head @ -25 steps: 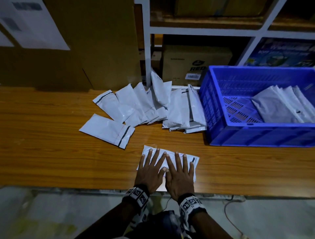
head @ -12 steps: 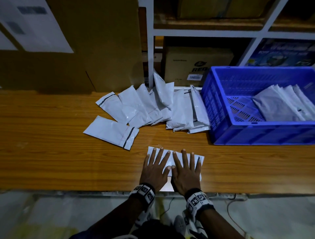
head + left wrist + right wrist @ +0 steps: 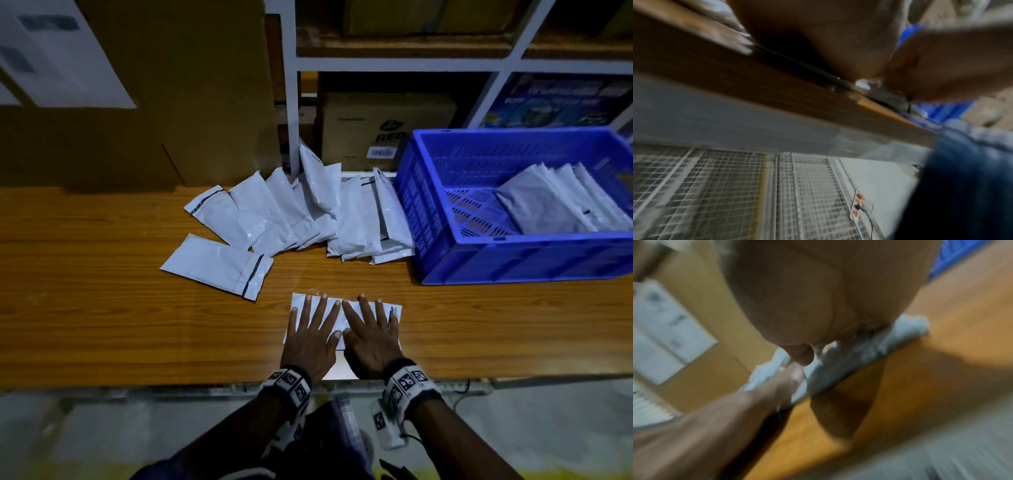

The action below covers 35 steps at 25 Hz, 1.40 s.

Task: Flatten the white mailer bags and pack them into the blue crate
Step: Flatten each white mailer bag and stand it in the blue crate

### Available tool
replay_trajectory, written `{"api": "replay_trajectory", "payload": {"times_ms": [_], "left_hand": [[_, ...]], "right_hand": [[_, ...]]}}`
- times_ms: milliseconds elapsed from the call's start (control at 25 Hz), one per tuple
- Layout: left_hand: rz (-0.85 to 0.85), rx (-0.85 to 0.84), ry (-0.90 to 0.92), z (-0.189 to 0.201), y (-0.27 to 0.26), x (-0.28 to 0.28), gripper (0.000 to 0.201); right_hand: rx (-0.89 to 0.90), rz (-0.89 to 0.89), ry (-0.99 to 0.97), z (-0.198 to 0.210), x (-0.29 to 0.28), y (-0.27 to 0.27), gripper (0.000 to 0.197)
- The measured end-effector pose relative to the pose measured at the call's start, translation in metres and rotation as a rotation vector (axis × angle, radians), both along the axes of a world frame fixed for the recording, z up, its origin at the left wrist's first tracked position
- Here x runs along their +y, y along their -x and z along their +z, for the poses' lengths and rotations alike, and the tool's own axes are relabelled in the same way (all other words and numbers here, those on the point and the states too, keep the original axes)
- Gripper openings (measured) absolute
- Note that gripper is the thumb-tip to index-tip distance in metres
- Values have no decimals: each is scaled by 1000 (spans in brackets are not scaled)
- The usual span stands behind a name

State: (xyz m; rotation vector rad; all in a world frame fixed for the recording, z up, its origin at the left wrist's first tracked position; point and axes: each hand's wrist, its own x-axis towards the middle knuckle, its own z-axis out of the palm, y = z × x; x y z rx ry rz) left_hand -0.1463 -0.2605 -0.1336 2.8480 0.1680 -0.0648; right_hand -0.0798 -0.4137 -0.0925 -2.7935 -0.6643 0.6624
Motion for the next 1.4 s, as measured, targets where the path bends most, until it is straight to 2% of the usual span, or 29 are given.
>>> {"api": "replay_trajectory", "payload": {"times_ms": [200,440,760,960,1160,1400], "left_hand": [[2,20,-4,1,-2,2,59],[-18,21,-15,1,-3,5,58],[-8,6,-48,5,-3,-5,57],[6,27,-17,0,-5,-7,57],[-26,45,-21,0,-6,-4,59],[-11,-10,-29,-1,2,-5,61]], "right_hand": [[-229,-2,-28,11,1,7,57],[-193,-6,12,-16,-3,16,57],[-22,43,2,-4,-8,0,61],[-240,-11,-57,5,-2,8,58],[-198,-5,-40,-19,-8,15,58],[-97,50,-14,-15,-10,2,58]]}}
